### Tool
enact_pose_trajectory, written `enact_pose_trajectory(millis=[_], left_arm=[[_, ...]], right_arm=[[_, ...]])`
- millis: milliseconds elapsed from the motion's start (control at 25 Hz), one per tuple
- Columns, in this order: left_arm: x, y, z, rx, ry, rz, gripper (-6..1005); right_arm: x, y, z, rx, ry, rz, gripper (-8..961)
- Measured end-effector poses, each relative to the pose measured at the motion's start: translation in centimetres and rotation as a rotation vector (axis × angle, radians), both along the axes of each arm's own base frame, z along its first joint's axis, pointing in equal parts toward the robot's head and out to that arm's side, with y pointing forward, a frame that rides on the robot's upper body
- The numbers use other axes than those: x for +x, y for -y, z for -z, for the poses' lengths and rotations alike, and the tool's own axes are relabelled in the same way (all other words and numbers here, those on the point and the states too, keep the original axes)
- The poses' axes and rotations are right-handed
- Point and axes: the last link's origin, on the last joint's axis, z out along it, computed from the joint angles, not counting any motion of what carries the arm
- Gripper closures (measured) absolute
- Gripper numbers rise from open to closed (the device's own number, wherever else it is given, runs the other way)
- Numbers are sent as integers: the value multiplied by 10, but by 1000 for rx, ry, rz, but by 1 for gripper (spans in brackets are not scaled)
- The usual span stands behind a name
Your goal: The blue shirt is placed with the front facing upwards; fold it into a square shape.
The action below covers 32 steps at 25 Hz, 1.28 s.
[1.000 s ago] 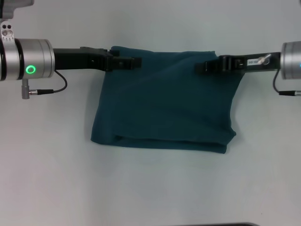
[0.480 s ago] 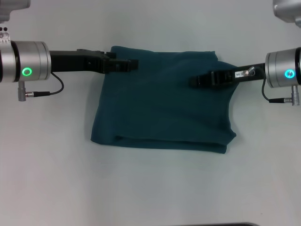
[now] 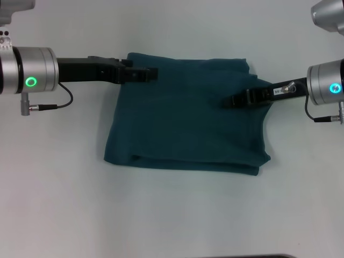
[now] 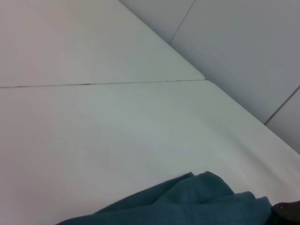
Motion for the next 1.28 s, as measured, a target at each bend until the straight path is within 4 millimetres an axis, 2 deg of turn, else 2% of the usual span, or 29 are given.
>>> enact_pose_trajectory(millis=[280, 600, 880, 1280], left_arm=[[-1, 0, 0, 1, -2, -2, 94], [-1, -1, -1, 4, -5, -3, 92], [-2, -1, -1, 5, -5, -6, 92], [-2, -1, -1, 6, -3, -14, 91]], right_arm=[[-10, -1, -10, 12, -50, -60, 918], [-18, 19, -22, -91, -137, -160, 909], [-14, 36, -17, -208, -102, -207, 901], [-4, 34, -2, -246, 31, -157, 889]])
